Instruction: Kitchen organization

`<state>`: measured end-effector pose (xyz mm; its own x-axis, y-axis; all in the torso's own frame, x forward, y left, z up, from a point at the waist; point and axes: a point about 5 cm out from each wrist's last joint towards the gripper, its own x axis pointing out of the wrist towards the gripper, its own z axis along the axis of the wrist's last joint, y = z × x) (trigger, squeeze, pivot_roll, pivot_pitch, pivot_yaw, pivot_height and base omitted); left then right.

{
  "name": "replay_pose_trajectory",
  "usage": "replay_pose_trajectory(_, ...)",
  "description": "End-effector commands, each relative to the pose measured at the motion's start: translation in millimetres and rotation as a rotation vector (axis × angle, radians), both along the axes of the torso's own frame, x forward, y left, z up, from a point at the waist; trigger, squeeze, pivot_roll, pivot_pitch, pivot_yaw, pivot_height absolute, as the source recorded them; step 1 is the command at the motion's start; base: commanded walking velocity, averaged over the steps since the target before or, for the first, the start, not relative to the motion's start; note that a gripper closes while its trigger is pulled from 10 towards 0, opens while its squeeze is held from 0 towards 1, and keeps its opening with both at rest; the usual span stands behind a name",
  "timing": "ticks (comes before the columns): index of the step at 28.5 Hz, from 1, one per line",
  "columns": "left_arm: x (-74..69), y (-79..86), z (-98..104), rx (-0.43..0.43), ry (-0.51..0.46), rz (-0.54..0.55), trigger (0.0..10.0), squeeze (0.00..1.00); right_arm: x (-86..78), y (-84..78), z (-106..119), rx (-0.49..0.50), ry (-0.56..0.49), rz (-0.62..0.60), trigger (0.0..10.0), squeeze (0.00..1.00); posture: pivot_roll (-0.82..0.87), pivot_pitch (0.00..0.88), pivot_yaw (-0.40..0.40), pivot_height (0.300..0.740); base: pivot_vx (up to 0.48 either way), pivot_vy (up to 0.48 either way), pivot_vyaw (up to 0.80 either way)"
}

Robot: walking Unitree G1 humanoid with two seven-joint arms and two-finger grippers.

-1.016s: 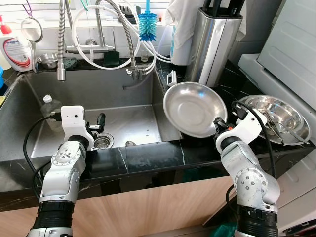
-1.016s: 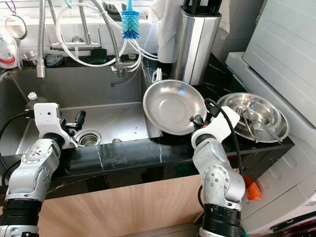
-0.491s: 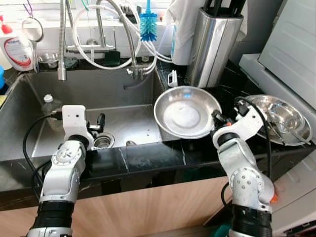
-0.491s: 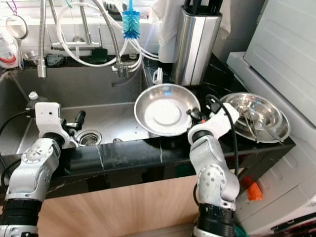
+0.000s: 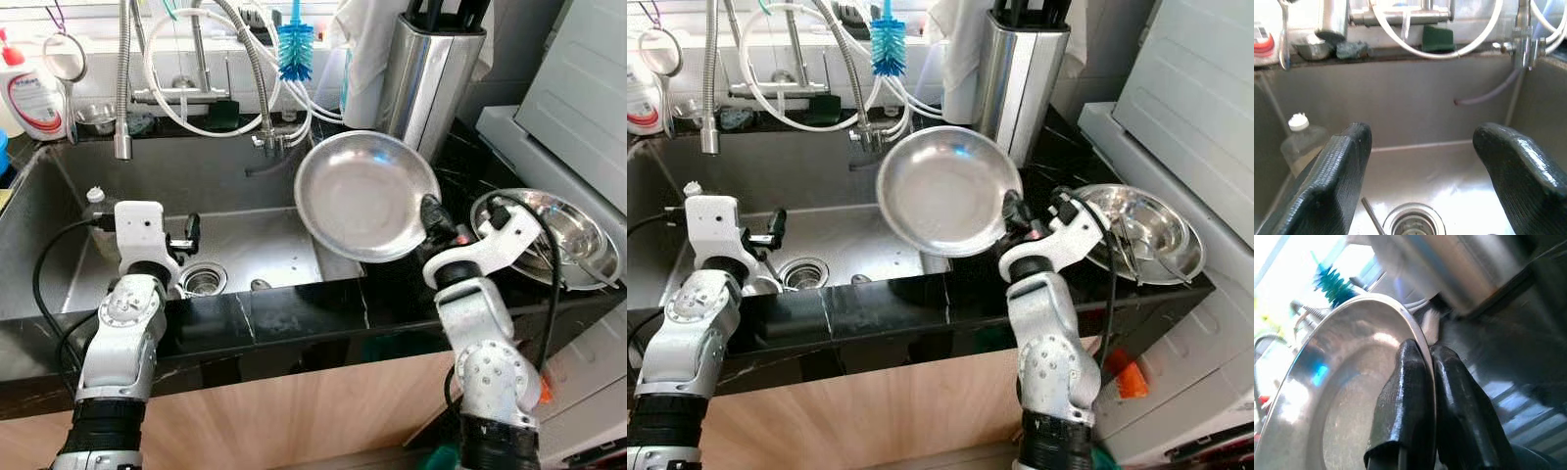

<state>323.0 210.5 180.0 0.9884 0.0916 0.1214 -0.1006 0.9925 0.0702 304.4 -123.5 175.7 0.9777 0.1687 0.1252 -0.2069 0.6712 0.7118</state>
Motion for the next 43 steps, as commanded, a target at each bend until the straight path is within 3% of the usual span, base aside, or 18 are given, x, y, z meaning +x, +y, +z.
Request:
replay_pose_trajectory(1, 0.2, 1.7, 8, 0.001, -0.038, 0.015, 10.0, 0.0, -3.7, 11.6, 1, 0.017, -0.041, 0.044, 10.0, 0.0, 0.07, 0.002, -0.036, 0.74, 0.0, 0.0, 0.0)
replay_pose_trajectory(2, 0.1, 3.0, 8, -0.006, -0.039, 0.021, 10.0, 0.0, -5.7, 15.5, 1, -0.069, -0.074, 0.085, 10.0, 0.0, 0.07, 0.002, -0.035, 0.74, 0.0, 0.0, 0.0)
replay_pose_trajectory(4, -0.9, 5.1, 9, -0.023, -0.052, 0.022, 10.0, 0.0, -12.1, 24.7, 6, -0.129, -0.149, 0.148, 10.0, 0.0, 0.06, 0.006, -0.035, 0.74, 0.0, 0.0, 0.0)
replay_pose_trajectory(10, -1.3, 11.3, 12, -0.066, -0.073, 0.045, 10.0, 0.0, -16.5, 31.2, 9, -0.186, -0.206, 0.17, 10.0, 0.0, 0.07, 0.004, -0.034, 0.74, 0.0, 0.0, 0.0)
replay_pose_trajectory(13, -1.1, 10.7, 16, -0.101, -0.101, 0.034, 10.0, 0.0, -16.3, 30.7, 10, -0.161, -0.234, 0.144, 10.0, 0.0, 0.07, 0.002, -0.034, 0.74, 0.0, 0.0, 0.0)
replay_pose_trajectory(19, -2.7, 13.8, 22, -0.236, -0.156, 0.025, 10.0, 0.0, -13.8, 11.3, 15, -0.178, -0.312, 0.007, 10.0, 0.0, 0.07, 0.0, -0.032, 0.74, 0.0, 0.0, 0.0)
replay_pose_trajectory(24, -4.3, 14.3, 24, -0.279, -0.181, 0.016, 10.0, 0.0, -14.4, 4.9, 12, -0.207, -0.327, -0.026, 10.0, 0.0, 0.07, 0.0, -0.033, 0.74, 0.0, 0.0, 0.0)
replay_pose_trajectory(27, -5.8, 10.8, 26, -0.42, -0.21, -0.049, 10.0, 0.04, -13.6, 0.4, 9, -0.23, -0.317, -0.065, 10.0, 0.0, 0.07, 0.0, -0.033, 0.74, 0.0, 0.0, 0.0)
replay_pose_trajectory(28, -5.8, 10.8, 26, -0.42, -0.21, -0.049, 10.0, 0.04, -13.6, 0.4, 9, -0.23, -0.317, -0.065, 10.0, 0.0, 0.07, 0.0, -0.033, 0.74, 0.0, 0.0, 0.0)
replay_pose_trajectory(29, -6.4, 5.2, 28, -0.496, -0.22, -0.113, 10.0, 1.0, -13.0, -0.5, 8, -0.227, -0.313, -0.073, 10.0, 0.0, 0.07, 0.0, -0.033, 0.74, 0.0, 0.0, 0.0)
replay_pose_trajectory(30, -6.4, 5.2, 28, -0.496, -0.22, -0.113, 10.0, 1.0, -13.0, -0.5, 8, -0.227, -0.313, -0.073, 10.0, 0.0, 0.07, 0.0, -0.033, 0.74, 0.0, 0.0, 0.0)
replay_pose_trajectory(32, -7.2, -7.3, 32, -0.588, -0.229, -0.235, 10.0, 1.0, -12.3, -0.6, 7, -0.23, -0.317, -0.078, 10.0, 0.0, 0.08, 0.0, -0.034, 0.74, 0.0, 0.0, 0.0)
replay_pose_trajectory(36, -11.5, -23.1, 35, -0.631, -0.211, -0.374, 10.0, 0.95, -11.6, 0.0, 6, -0.234, -0.317, -0.076, 10.0, 0.0, 0.08, 0.0, -0.034, 0.74, 0.0, 0.0, 0.0)
replay_pose_trajectory(37, -13.8, -28.7, 33, -0.624, -0.194, -0.428, 10.0, 0.0, -11.6, 0.2, 5, -0.236, -0.315, -0.077, 10.0, 0.0, 0.08, 0.0, -0.034, 0.74, 0.0, 0.0, 0.0)
replay_pose_trajectory(43, -24.2, -51.9, 36, -0.591, -0.157, -0.618, 10.0, 0.0, -10.6, 1.0, 5, -0.241, -0.312, -0.072, 10.0, 0.0, 0.07, 0.0, -0.036, 0.74, 0.0, 0.0, 0.0)
